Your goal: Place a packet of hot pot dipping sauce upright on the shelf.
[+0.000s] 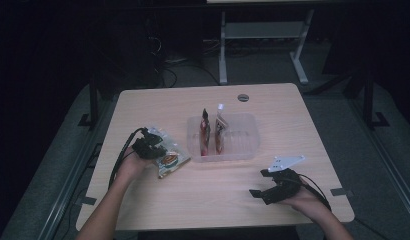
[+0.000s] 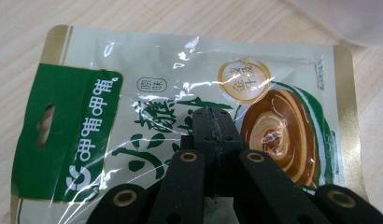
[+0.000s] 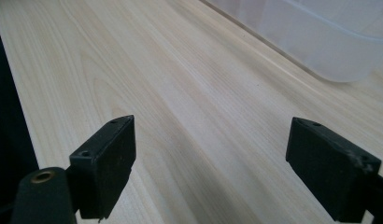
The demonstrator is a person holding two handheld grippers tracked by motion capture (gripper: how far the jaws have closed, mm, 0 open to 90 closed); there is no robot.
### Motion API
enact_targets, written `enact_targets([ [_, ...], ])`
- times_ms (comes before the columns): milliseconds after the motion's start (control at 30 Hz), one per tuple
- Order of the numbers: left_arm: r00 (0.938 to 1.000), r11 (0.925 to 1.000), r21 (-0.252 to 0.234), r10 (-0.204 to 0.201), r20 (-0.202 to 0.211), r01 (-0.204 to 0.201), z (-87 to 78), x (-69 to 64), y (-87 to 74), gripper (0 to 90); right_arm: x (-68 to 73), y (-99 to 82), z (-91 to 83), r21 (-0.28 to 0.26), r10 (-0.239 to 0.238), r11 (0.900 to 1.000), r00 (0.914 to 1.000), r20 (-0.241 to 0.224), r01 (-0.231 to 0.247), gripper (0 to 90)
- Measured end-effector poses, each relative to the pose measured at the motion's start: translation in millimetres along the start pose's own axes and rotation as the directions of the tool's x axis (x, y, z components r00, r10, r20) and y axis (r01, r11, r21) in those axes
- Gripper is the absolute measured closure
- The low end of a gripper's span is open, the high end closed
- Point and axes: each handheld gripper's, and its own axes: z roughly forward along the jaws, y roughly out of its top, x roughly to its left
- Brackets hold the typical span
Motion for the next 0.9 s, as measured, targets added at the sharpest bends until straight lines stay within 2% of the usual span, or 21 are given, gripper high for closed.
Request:
enact_targets([
  [67, 0.9998, 0.9998, 0.016, 0.012, 0.013, -0.013, -1.2, 0.9, -0.9, 90.0, -0.2, 0.0, 0.1, -0.002, -0.009, 1.0000, 1.0000, -0.001, 0.009, 15.5],
  [267, 0.9968, 0.9988, 0.046, 0.012, 0.079, -0.015, -9.0, -2.0, -10.9, 90.0, -1.0, -0.3, -1.1, -0.007, -0.006, 1.0000, 1.0000, 0.001, 0.006, 15.5],
  [367, 0.9942, 0.9985, 0.053, 0.012, 0.107, -0.017, -13.9, -4.2, -18.3, 90.0, -1.2, -0.3, -1.7, -0.005, 0.005, 1.0000, 1.0000, -0.001, -0.005, 15.6],
  [400, 0.9938, 0.9992, 0.041, 0.001, 0.111, -0.006, -14.6, -6.6, -20.9, 90.0, -1.4, -0.2, -1.7, -0.005, 0.005, 1.0000, 1.0000, -0.002, -0.005, 15.6],
  [433, 0.9934, 0.9990, 0.042, 0.010, 0.114, -0.015, -16.2, -7.6, -23.5, 90.0, -1.4, -0.2, -1.6, -0.005, 0.005, 1.0000, 1.0000, -0.002, -0.005, 15.6],
  [500, 0.9920, 0.9994, 0.033, 0.004, 0.126, -0.008, -18.6, -10.9, -28.3, 90.0, -1.8, -0.1, -1.1, -0.009, -0.006, 0.9999, 1.0000, -0.002, 0.006, 15.5],
  [733, 0.9855, 0.9985, 0.032, 0.039, 0.165, -0.045, -26.1, -30.5, -40.2, 90.0, 0.2, 1.3, -0.2, -0.006, 0.001, 1.0000, 1.0000, -0.007, -0.001, 15.5],
  [900, 0.9747, 0.9964, 0.038, 0.066, 0.214, -0.075, -29.5, -48.5, -45.0, 90.0, 0.2, 1.7, 0.4, -0.005, 0.001, 1.0000, 1.0000, -0.008, -0.001, 15.6],
])
